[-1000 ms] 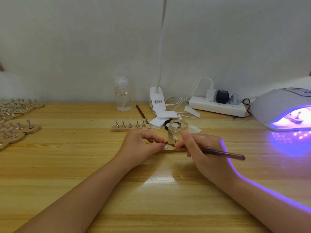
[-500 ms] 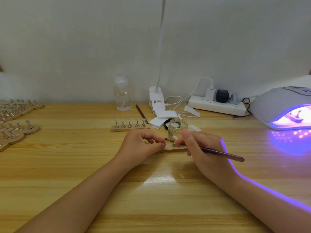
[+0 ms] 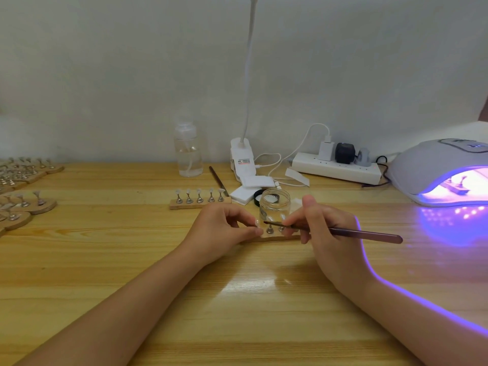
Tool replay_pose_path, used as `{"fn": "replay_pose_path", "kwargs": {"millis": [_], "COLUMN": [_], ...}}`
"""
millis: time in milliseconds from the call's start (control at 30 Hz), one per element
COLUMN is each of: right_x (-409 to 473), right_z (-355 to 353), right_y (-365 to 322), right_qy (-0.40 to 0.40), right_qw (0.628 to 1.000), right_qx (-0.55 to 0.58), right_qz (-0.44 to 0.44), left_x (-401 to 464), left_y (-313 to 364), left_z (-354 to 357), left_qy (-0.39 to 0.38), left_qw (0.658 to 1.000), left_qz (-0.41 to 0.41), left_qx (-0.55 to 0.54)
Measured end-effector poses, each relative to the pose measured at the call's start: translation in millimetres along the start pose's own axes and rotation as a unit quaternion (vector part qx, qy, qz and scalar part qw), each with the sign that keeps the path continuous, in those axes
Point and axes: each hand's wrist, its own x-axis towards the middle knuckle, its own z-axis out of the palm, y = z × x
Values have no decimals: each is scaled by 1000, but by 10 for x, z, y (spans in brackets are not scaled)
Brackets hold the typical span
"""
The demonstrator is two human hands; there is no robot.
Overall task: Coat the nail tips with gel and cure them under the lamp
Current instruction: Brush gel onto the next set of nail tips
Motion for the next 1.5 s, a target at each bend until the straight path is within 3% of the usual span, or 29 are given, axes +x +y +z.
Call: {"fn": "replay_pose_path", "kwargs": {"millis": [400,600,800,1000,1267,1500], "right_x": [9,68,115,133,331,703], "right_z": [-24,-75,-126,-129,-181,-230], "right_y": [-23,-43,-23,-15,-25,14], "right_qy": [41,90,106,97,103,81], "right_qw": [999,995,991,992,991,988], "right_qx": [14,-7,-9,4,3,-126], "right_qz": [29,52,79,85,80,34], "left_x": [21,19,30,2,9,3], "left_y": [-42,-33,-41,-43,-61,-79], "left_z": [6,-25,-170,-41,47,70], "left_qy": [-22,-47,-92,-34,-25,-2], "left_qw": [1000,994,988,991,994,995], "left_qz": [-14,26,7,47,63,70], "left_qx": [-8,94,124,123,88,69]}}
